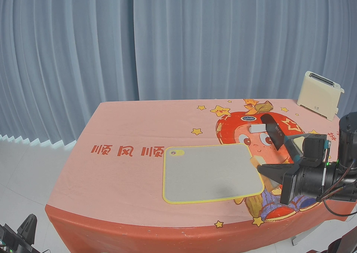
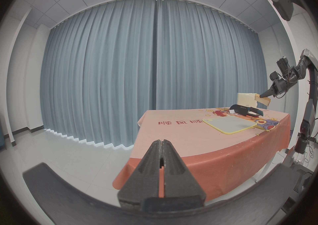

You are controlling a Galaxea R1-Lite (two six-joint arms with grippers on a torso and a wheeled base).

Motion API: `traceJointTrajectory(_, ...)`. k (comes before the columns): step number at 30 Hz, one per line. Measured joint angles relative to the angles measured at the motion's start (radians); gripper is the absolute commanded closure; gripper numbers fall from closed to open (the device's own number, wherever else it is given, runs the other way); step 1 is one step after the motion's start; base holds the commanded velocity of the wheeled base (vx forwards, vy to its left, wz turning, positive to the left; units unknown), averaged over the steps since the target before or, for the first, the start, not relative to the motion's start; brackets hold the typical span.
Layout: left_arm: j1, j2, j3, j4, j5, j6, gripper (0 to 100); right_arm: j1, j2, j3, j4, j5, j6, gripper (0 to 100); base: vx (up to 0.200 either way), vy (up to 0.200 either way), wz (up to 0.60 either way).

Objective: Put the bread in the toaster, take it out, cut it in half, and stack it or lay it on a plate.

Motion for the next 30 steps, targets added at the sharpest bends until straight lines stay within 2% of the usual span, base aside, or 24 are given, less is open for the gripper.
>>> traceJointTrajectory(7, 0.000, 0.000, 0.000, 0.000, 0.000, 0.000, 100, 0.002, 0.009, 0.008, -0.011, 0.000, -0.001, 100, 0.000, -0.200, 0.00)
traceJointTrajectory(13, -0.001, 0.000, 0.000, 0.000, 0.000, -0.001, 100, 0.002, 0.023, 0.035, -0.141, -0.004, -0.001, 100, 0.000, -0.200, 0.00)
traceJointTrajectory(17, -0.001, 0.000, 0.000, -0.001, 0.000, -0.001, 100, 0.002, 0.041, 0.061, -0.208, -0.030, -0.001, 100, 0.000, -0.200, 0.00)
traceJointTrajectory(22, -0.001, 0.000, 0.000, 0.000, -0.002, -0.001, 100, 0.002, 0.054, 0.073, -0.212, -0.049, -0.002, 100, 0.000, 0.000, 0.00)
traceJointTrajectory(30, 0.000, 0.000, 0.000, 0.000, -0.002, 0.000, 100, 0.000, 0.057, 0.075, -0.214, -0.051, -0.002, 100, 0.000, 0.000, 0.00)
